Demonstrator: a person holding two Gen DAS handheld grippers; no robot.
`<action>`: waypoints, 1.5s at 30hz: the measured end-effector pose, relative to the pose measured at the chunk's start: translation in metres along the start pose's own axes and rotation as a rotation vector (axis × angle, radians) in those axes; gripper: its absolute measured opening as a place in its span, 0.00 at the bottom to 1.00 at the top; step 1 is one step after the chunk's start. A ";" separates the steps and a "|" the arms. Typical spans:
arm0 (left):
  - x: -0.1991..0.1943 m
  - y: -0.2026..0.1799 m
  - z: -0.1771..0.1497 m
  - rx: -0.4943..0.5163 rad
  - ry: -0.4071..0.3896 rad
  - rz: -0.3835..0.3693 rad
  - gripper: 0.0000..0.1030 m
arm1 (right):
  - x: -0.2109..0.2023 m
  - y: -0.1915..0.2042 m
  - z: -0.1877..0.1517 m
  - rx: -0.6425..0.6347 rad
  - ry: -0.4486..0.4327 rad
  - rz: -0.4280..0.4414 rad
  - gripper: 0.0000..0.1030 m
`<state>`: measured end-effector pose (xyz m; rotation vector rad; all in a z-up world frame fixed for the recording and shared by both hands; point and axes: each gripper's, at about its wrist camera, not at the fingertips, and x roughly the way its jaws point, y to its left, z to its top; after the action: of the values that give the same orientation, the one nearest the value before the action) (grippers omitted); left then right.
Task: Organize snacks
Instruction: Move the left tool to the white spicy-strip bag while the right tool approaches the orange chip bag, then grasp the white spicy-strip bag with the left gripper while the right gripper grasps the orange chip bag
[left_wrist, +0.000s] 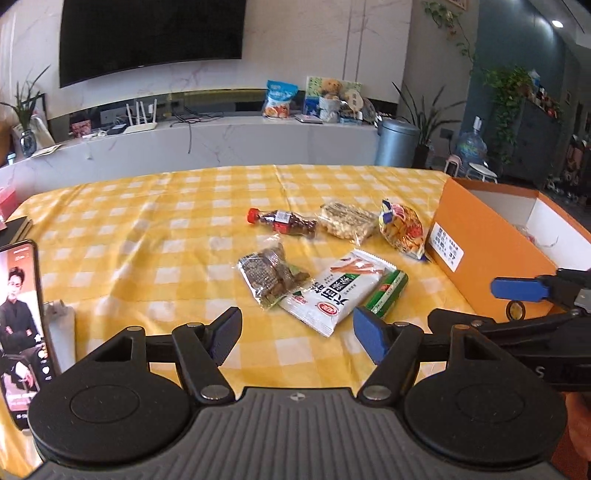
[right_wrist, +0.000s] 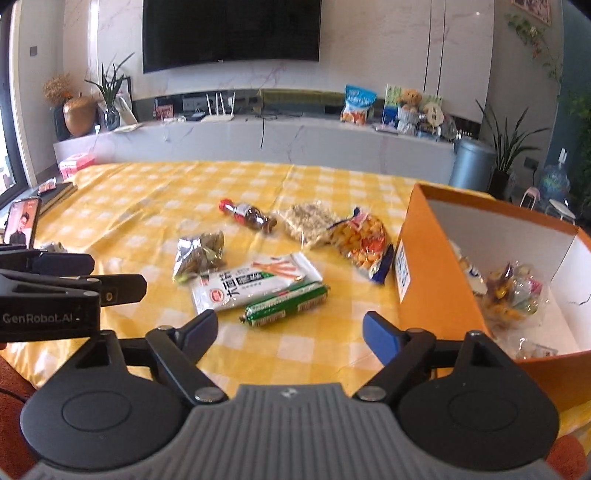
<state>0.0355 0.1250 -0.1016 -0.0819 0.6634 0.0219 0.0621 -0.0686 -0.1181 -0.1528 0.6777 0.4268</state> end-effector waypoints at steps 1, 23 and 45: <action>0.003 0.000 0.000 0.006 0.003 -0.010 0.75 | 0.004 0.000 0.000 0.005 0.012 0.000 0.74; 0.126 -0.026 0.038 0.468 0.227 -0.234 0.67 | 0.084 -0.025 0.024 0.073 0.106 -0.042 0.42; 0.144 -0.039 0.043 0.308 0.281 -0.198 0.57 | 0.100 -0.035 0.034 0.100 0.069 -0.093 0.43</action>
<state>0.1775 0.0888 -0.1539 0.1490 0.9292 -0.2867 0.1664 -0.0576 -0.1556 -0.1044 0.7548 0.2993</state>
